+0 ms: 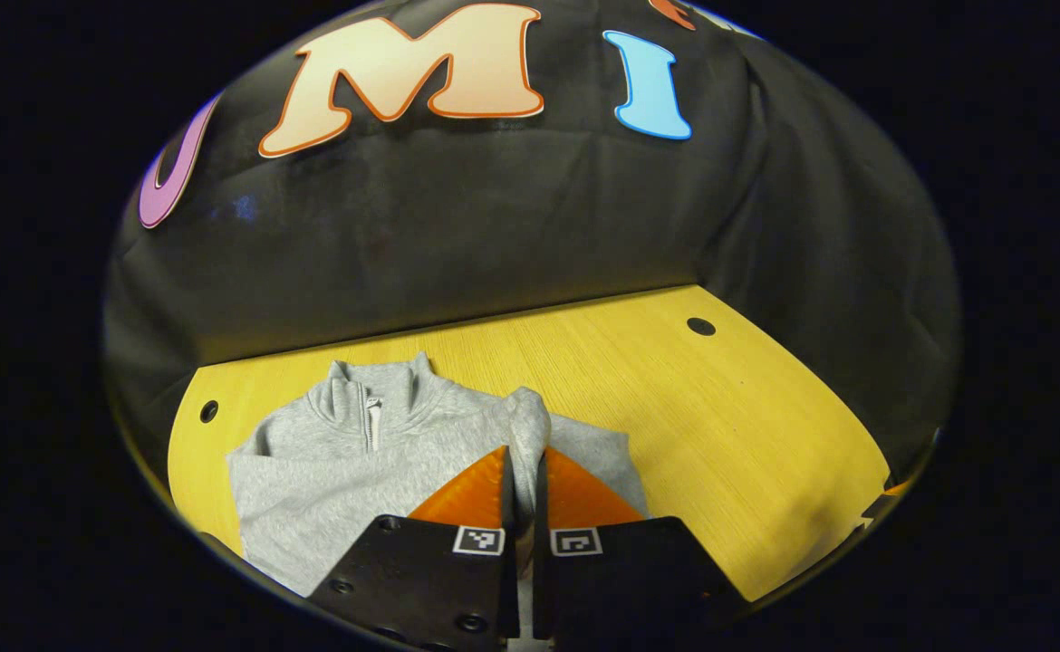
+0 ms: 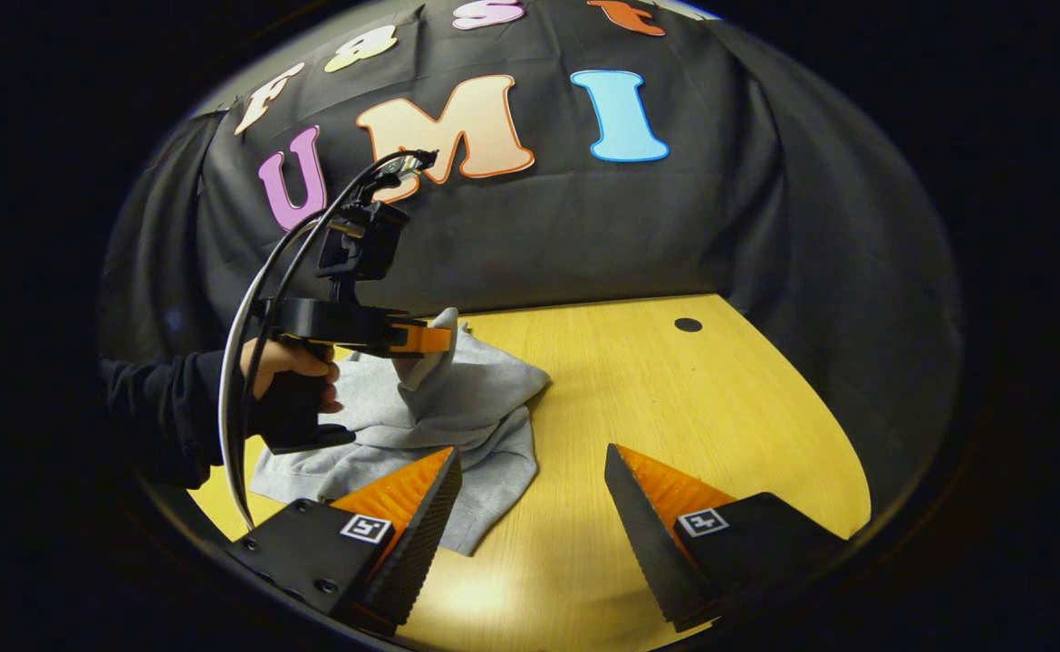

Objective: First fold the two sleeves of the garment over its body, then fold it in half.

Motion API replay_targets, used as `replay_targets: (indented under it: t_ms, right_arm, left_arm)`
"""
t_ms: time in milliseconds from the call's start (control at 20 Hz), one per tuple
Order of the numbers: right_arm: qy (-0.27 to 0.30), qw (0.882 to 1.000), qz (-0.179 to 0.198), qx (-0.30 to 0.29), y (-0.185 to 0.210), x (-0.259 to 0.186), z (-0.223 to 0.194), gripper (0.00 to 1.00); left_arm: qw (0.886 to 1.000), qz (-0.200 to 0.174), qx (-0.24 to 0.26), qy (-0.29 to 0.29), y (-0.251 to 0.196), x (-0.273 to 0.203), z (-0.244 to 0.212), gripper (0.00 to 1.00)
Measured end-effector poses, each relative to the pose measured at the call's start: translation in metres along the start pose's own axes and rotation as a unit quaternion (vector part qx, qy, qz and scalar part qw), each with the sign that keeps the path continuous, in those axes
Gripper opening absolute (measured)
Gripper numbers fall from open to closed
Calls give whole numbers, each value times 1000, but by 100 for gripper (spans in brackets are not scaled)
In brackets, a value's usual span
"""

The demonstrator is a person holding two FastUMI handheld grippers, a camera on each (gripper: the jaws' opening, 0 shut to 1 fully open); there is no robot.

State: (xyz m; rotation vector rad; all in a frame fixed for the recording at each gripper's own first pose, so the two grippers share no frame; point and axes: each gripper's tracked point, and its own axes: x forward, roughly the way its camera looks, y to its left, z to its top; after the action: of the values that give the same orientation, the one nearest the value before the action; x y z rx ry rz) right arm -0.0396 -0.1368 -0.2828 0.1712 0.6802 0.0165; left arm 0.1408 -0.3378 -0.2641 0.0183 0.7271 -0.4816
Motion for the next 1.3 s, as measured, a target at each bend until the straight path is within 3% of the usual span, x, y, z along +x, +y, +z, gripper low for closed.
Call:
replay_targets:
  t_ms: [50,200,250,500,650,700,900,1050,1100,1300]
  right_arm:
    - [2,1000,7,-2,7,3,-2,95]
    - [13,1000,20,-9,26,14,-10,95]
    - [18,999,25,-11,33,20,-12,95]
    - [36,999,34,-21,49,49,-14,99]
    - [43,998,33,-25,58,60,-18,95]
    - [47,998,34,-28,61,61,-20,99]
    - [60,996,31,-53,66,56,-35,99]
    - [74,995,6,-72,65,57,-54,95]
    - [79,994,-5,-81,63,55,-61,99]
    - [111,988,-17,-101,66,55,-94,96]
  left_arm:
    - [1000,-8,-7,-11,0,-9,3,27]
    - [997,21,-15,-67,33,-51,18,90]
    - [996,27,-25,-81,46,-68,18,93]
    - [990,78,-31,-109,121,-145,-13,93]
    - [991,98,-31,-88,148,-171,-51,92]
    - [991,104,-36,-81,156,-177,-63,92]
    - [985,134,-97,-44,190,-198,-123,93]
    - [981,145,-132,-11,202,-211,-178,94]
    - [980,146,-132,6,202,-211,-201,95]
    - [979,142,-137,51,193,-207,-246,95]
